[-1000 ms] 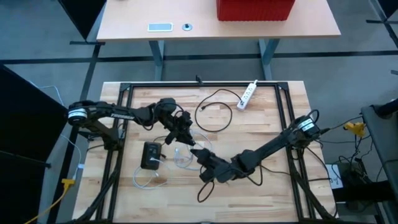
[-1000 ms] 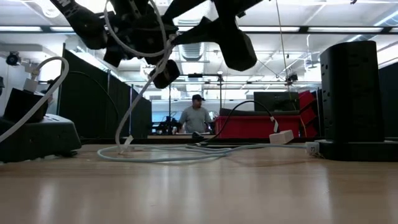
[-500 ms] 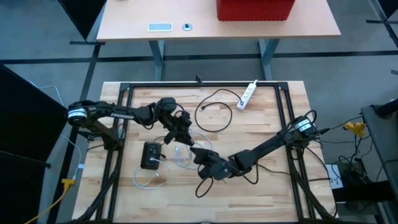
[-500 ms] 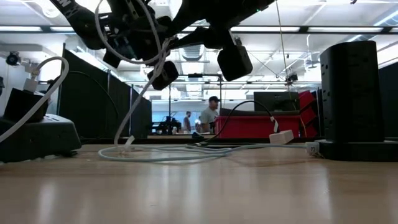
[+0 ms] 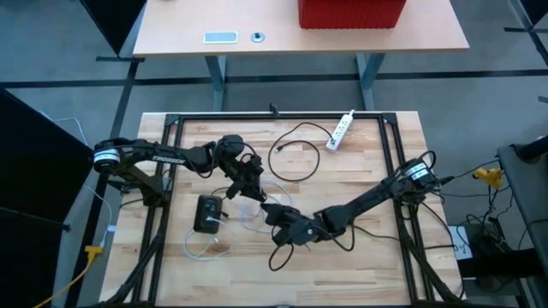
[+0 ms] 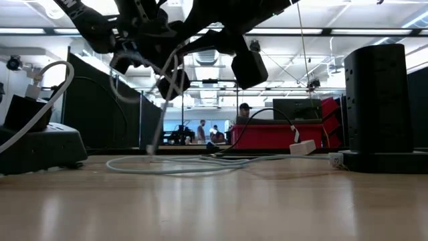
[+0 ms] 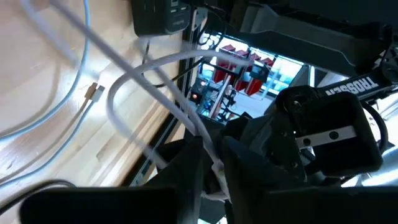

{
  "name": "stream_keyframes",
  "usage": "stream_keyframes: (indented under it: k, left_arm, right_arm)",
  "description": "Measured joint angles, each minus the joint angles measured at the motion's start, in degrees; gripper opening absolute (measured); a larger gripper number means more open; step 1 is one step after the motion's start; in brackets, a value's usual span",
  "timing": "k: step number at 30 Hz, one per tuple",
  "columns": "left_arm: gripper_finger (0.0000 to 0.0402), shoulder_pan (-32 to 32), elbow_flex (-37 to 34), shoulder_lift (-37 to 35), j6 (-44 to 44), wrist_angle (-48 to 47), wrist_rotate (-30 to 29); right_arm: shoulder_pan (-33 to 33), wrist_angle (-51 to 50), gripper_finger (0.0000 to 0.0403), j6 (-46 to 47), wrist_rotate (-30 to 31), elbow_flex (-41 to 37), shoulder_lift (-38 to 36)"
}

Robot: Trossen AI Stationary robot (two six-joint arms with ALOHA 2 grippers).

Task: Insert USB
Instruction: Insert the white charger cable into the right black outlet extension

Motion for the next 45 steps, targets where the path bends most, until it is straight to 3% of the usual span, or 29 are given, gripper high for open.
stream_keyframes:
  k: [5, 8, 14, 16, 25, 28, 31, 36, 42, 45]
  left_arm:
    - [0.0037, 0.0, 0.0, 0.0, 0.0, 0.0, -0.1]
    - [0.0030, 0.1, 0.0, 0.0, 0.0, 0.0, -0.3]
    - [0.0028, 0.1, 0.0, 0.0, 0.9, -0.2, -1.0]
    - [0.0029, 0.1, 0.0, 0.0, 1.7, -0.2, -1.3]
    - [0.0036, 0.5, -0.1, -2.9, 10.5, -1.0, -4.1]
    - [0.0037, 0.5, -0.1, -5.9, 15.2, -4.2, -5.9]
    - [0.0037, -0.1, -0.1, -10.6, 23.0, -11.6, -13.0]
    - [0.0037, -5.0, -2.0, -17.1, 36.8, -19.0, -36.4]
    - [0.0039, -12.6, -5.2, -15.6, 40.6, -4.5, -38.8]
    - [0.0048, -14.4, -5.1, -14.3, 40.4, -2.1, -40.4]
  right_arm:
    - [-0.7, 0.1, 0.0093, 0.6, -0.7, 0.0, 0.0]
    - [-1.4, 0.2, 0.0093, 2.3, -0.7, 0.0, 0.0]
    - [-1.7, 0.3, 0.0014, 4.8, 0.2, 0.0, 0.0]
    - [-1.7, 0.3, 0.0007, 6.1, 0.3, 0.0, 0.0]
    - [-1.7, -5.1, 0.0001, 23.8, 0.5, 0.1, -2.5]
    - [-1.7, -12.5, 0.0001, 33.5, -0.2, 0.1, -4.9]
    - [-2.6, -23.5, 0.0001, 47.3, -5.6, -0.1, -8.5]
    - [-6.6, -37.4, 0.0000, 68.9, -17.8, 0.0, -14.4]
    - [-10.9, -39.6, 0.0000, 77.4, -30.2, 0.0, -16.2]
    - [-11.9, -39.9, 0.0000, 77.3, -31.2, 0.0, -15.3]
